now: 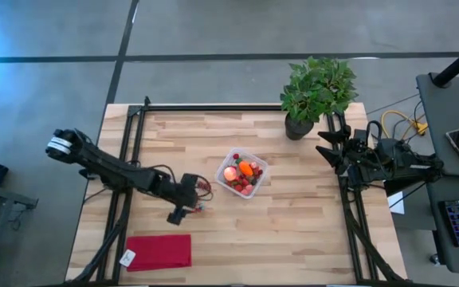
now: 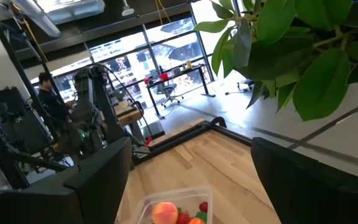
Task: Pick and placing Produce into tupperware
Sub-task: Put the red strawberry into the transparent container
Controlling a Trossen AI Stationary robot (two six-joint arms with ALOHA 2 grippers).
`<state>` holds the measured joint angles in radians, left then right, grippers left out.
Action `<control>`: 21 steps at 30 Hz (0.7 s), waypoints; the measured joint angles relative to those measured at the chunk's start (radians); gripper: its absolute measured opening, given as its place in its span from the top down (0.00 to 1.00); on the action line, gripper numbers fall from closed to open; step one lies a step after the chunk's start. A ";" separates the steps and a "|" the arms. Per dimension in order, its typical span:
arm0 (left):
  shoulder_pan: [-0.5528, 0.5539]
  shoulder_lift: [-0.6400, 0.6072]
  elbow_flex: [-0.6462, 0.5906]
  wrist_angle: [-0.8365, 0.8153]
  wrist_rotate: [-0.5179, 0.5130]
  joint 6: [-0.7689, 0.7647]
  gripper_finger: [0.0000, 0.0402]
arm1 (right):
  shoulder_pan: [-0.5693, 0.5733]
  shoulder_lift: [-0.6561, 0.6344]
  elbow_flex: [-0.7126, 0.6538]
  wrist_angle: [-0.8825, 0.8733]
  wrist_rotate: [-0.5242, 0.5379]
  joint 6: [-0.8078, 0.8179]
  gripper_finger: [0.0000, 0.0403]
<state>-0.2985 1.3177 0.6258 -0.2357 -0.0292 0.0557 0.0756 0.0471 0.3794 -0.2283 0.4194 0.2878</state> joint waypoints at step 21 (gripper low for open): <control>0.004 0.178 0.041 0.135 -0.125 -0.255 0.43 | 0.000 0.000 0.000 0.000 0.000 0.000 0.20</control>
<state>-0.2945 1.4960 0.6666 -0.1006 -0.1544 -0.1995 0.0756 0.0475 0.3794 -0.2279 0.4198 0.2878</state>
